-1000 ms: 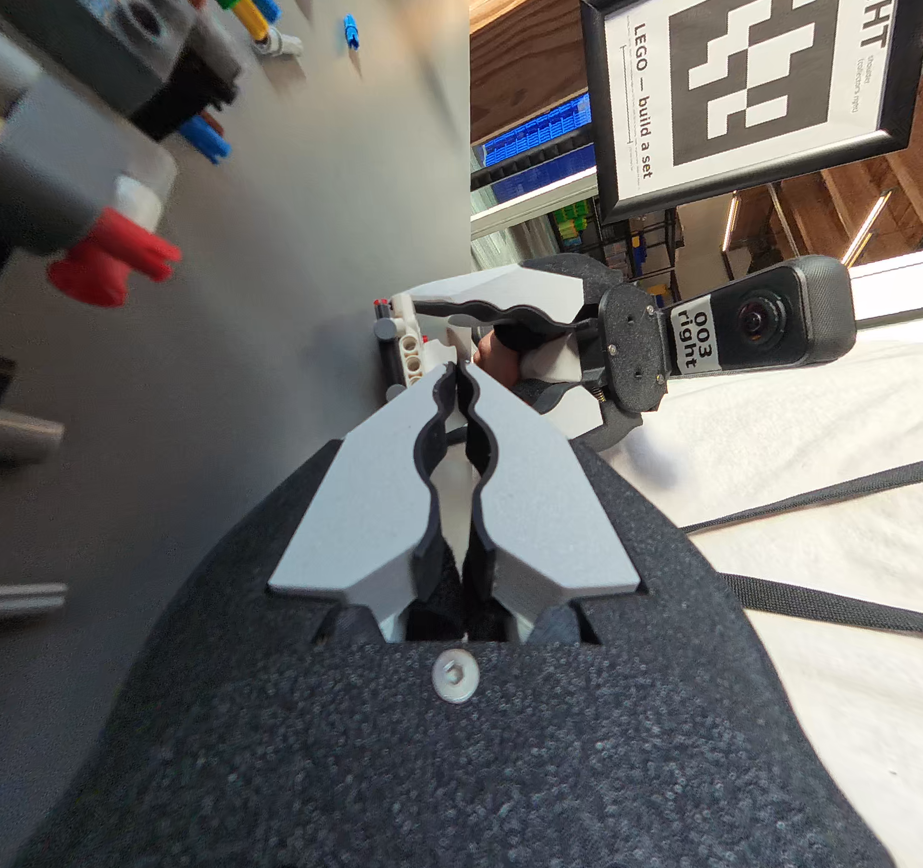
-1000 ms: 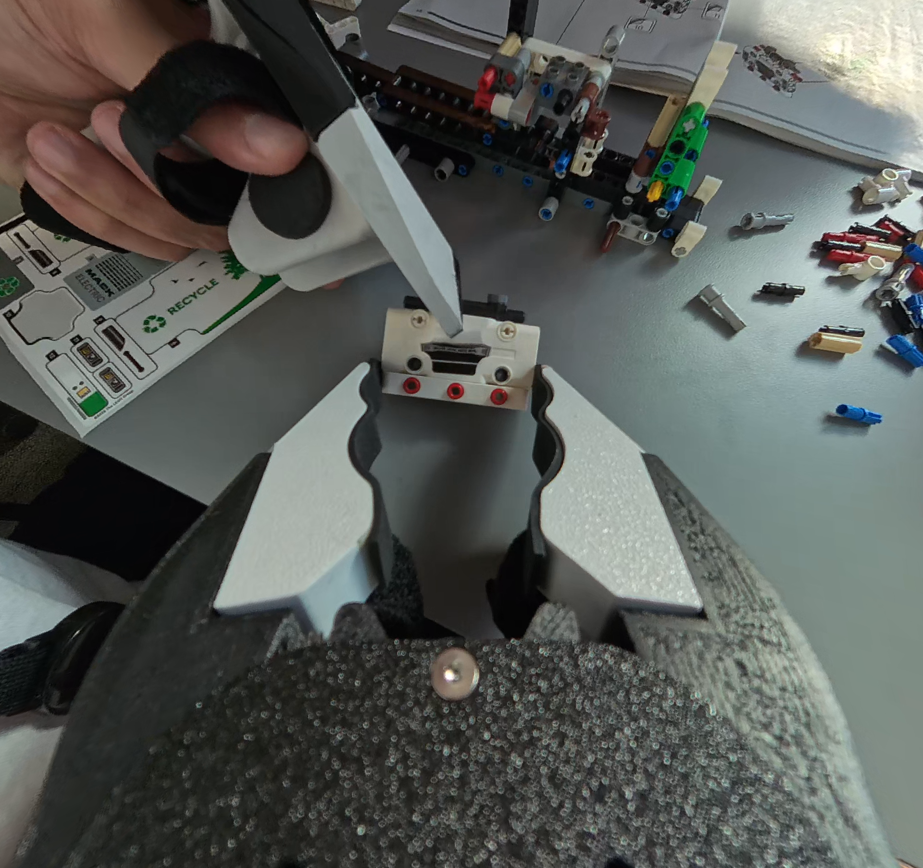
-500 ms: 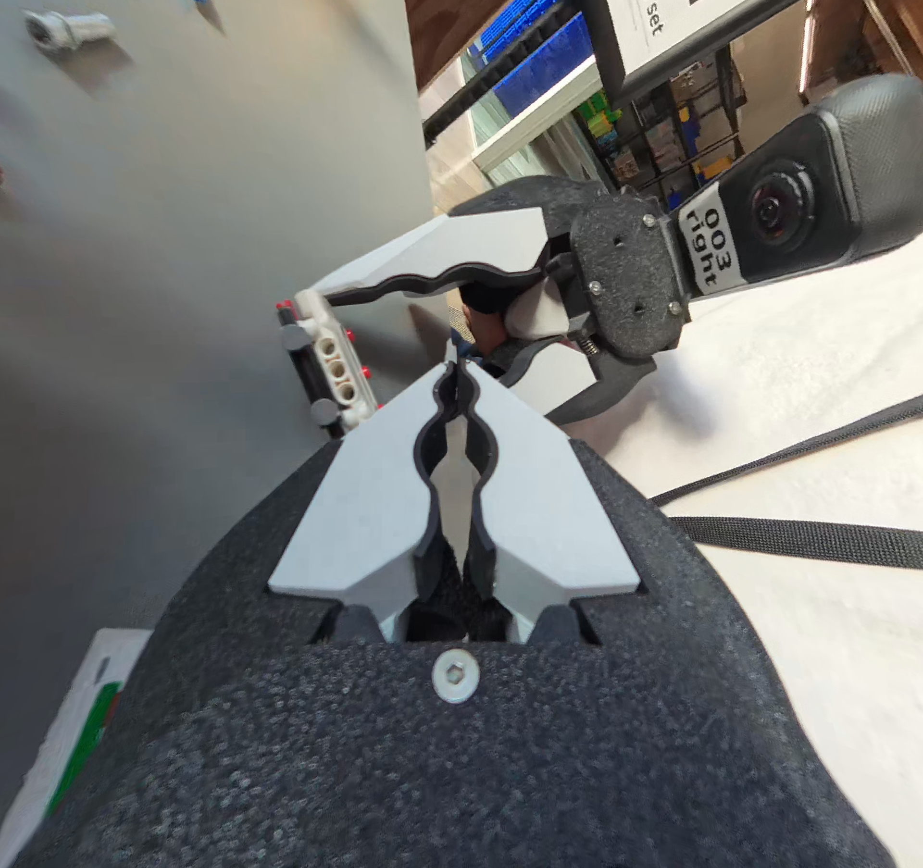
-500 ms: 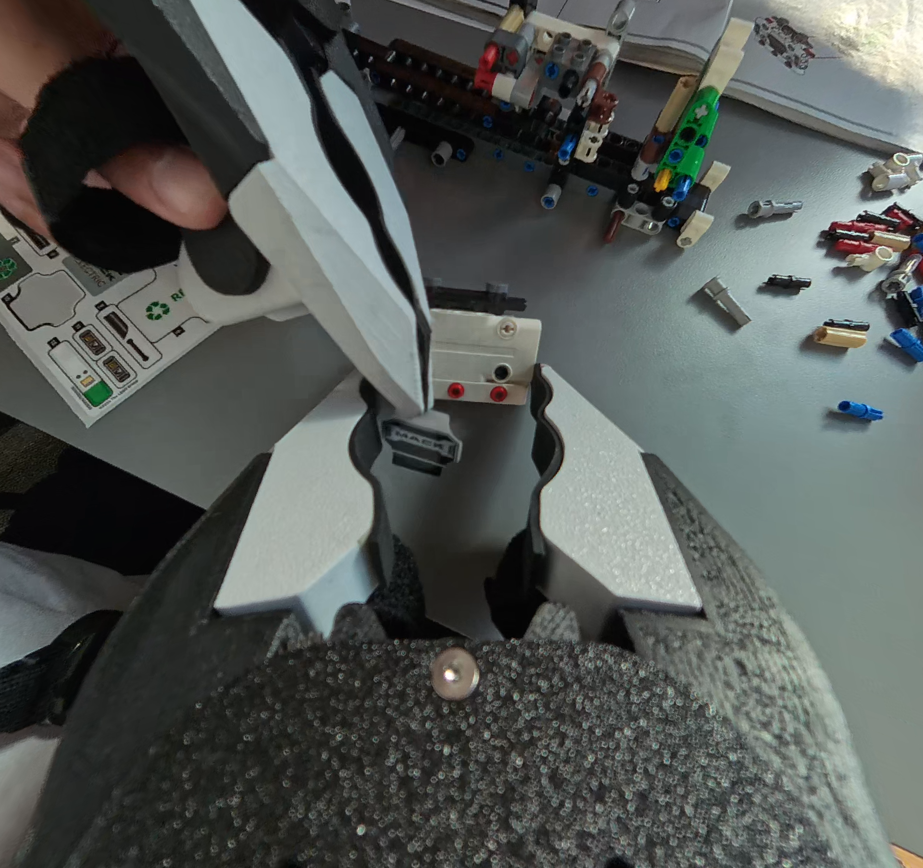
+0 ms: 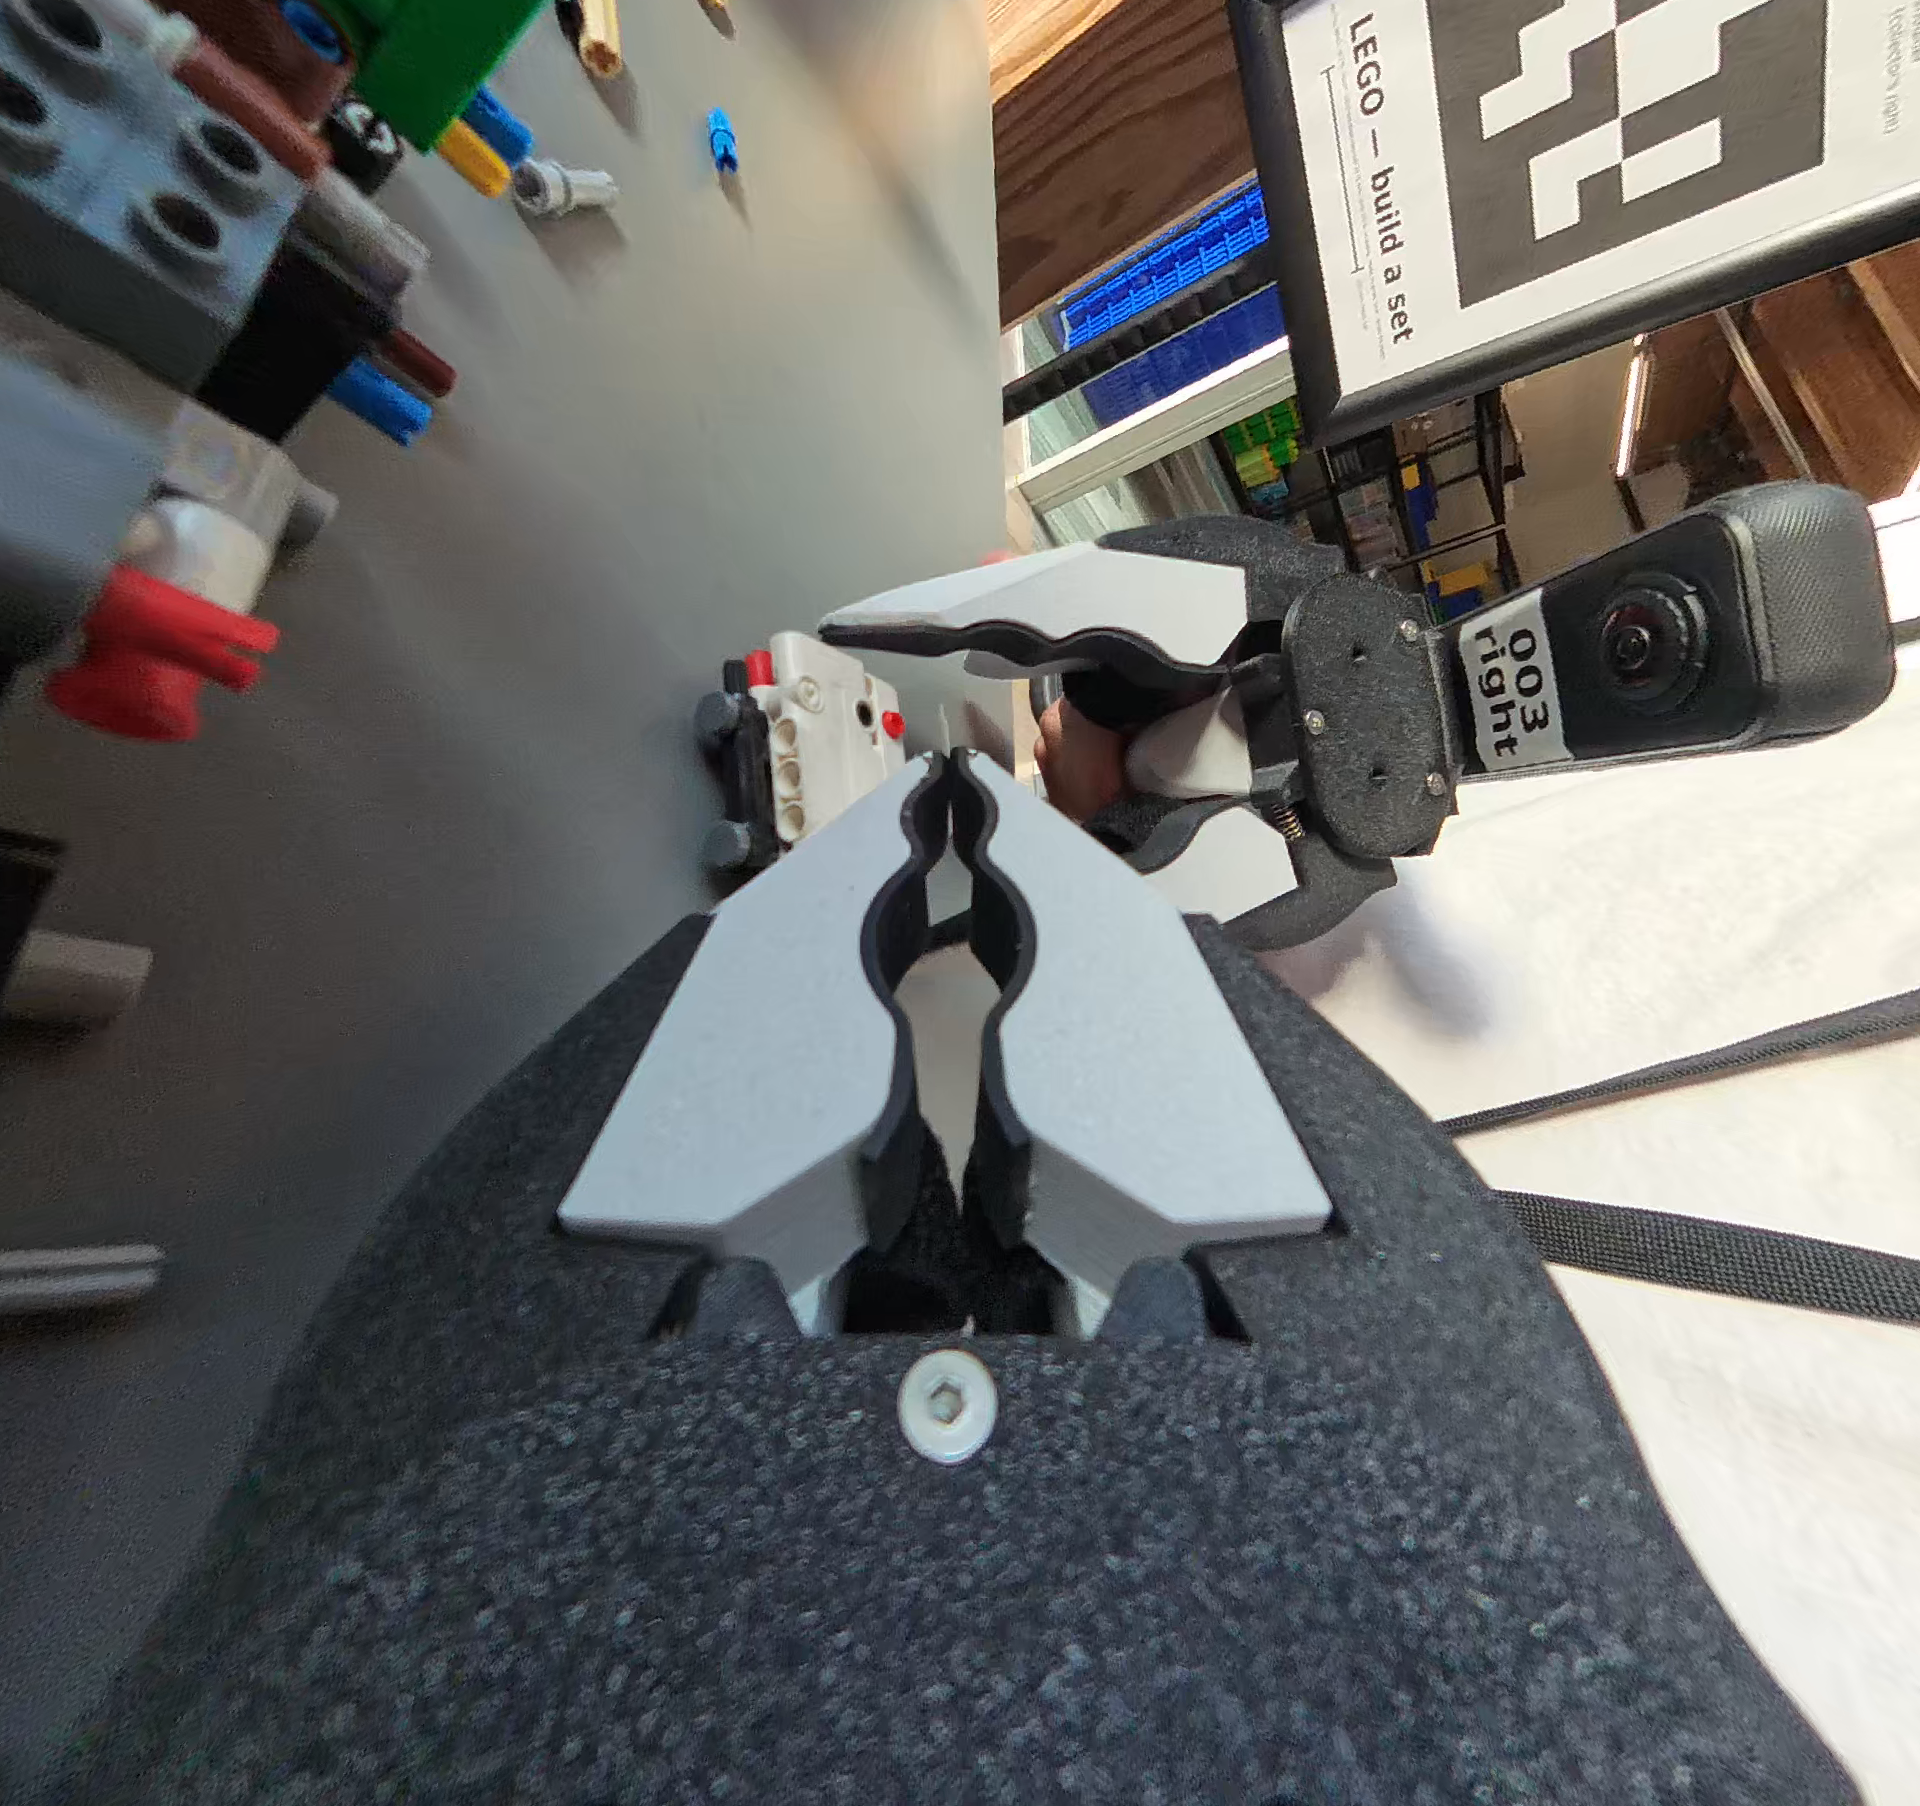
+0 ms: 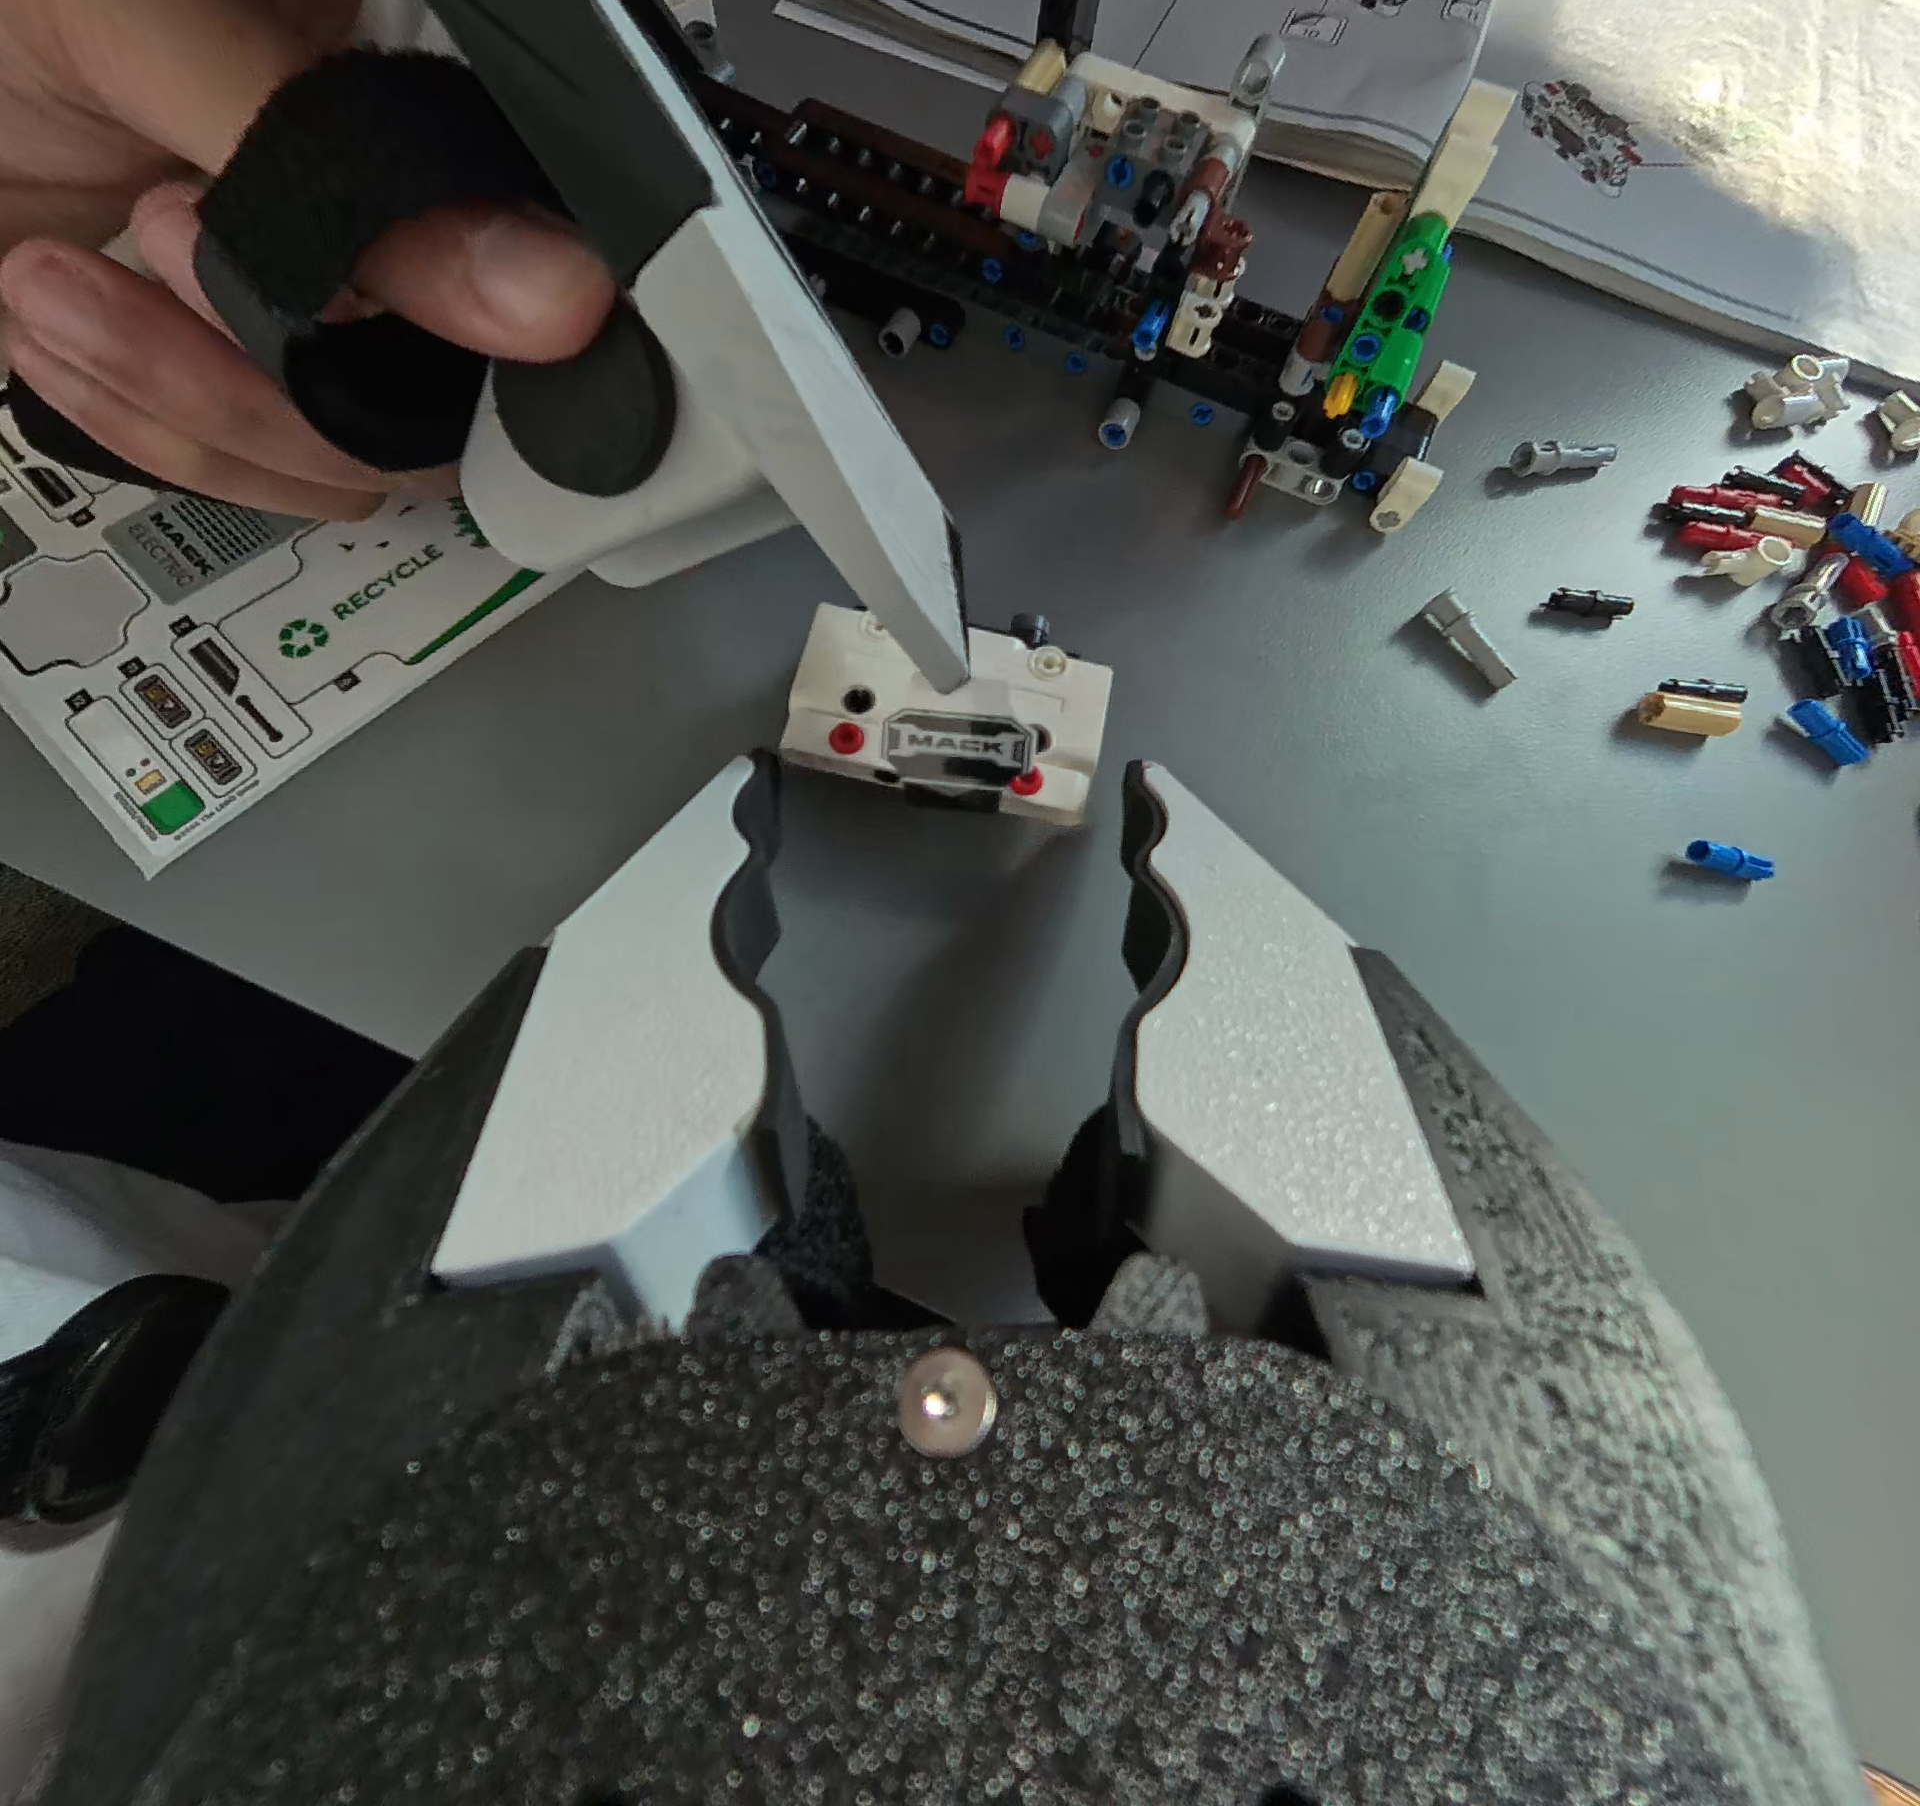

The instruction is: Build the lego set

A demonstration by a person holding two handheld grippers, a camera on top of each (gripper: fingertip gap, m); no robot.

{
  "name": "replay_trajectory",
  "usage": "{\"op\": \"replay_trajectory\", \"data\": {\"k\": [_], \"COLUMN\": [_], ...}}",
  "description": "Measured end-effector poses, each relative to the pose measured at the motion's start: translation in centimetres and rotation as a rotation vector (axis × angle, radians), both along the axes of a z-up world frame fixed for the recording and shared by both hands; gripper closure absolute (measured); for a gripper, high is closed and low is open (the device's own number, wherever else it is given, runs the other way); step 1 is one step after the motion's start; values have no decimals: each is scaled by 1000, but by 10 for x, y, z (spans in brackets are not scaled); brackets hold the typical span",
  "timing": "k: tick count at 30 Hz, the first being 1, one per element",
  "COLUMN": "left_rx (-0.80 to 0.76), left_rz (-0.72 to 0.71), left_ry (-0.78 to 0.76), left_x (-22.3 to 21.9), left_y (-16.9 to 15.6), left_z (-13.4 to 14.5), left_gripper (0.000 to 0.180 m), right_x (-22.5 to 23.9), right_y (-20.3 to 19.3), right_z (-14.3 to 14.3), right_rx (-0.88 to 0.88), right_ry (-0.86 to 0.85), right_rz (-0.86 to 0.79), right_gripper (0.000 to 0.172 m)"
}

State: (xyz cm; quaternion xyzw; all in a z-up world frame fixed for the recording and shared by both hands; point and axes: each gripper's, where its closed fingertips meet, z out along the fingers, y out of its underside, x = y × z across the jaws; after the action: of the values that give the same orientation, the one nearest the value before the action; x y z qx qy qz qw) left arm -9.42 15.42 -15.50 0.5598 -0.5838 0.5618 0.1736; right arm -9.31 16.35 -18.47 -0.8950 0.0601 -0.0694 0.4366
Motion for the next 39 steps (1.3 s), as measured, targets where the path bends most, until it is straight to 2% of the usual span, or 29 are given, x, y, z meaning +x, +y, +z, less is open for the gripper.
{"op": "replay_trajectory", "data": {"k": [1,4,8,14,19,33,37,39], "left_rx": [-22,-79,-143,-98,-128,-156,-116,-84], "left_rz": [-2,-8,-14,-18,-37,-82,-78,-70], "left_ry": [9,27,53,105,126,133,103,86], "left_x": [0,1,3,6,6,2,1,1], "left_y": [0,3,11,19,17,19,22,24], "left_z": [1,6,13,2,3,3,5,4], "left_gripper": [180,180,180,180,180,180,180,180], "right_x": [-1,-4,-5,-7,-14,-23,-22,-7], "right_y": [0,1,0,2,3,7,3,-1], "right_z": [2,12,29,23,26,23,31,34], "right_rx": [9,54,144,148,169,189,252,256], "right_ry": [0,-20,-119,-181,-227,-264,-138,-57], "right_rz": [9,34,82,130,162,218,225,169], "right_gripper": [106,106,121,137,143,143,140,131]}}
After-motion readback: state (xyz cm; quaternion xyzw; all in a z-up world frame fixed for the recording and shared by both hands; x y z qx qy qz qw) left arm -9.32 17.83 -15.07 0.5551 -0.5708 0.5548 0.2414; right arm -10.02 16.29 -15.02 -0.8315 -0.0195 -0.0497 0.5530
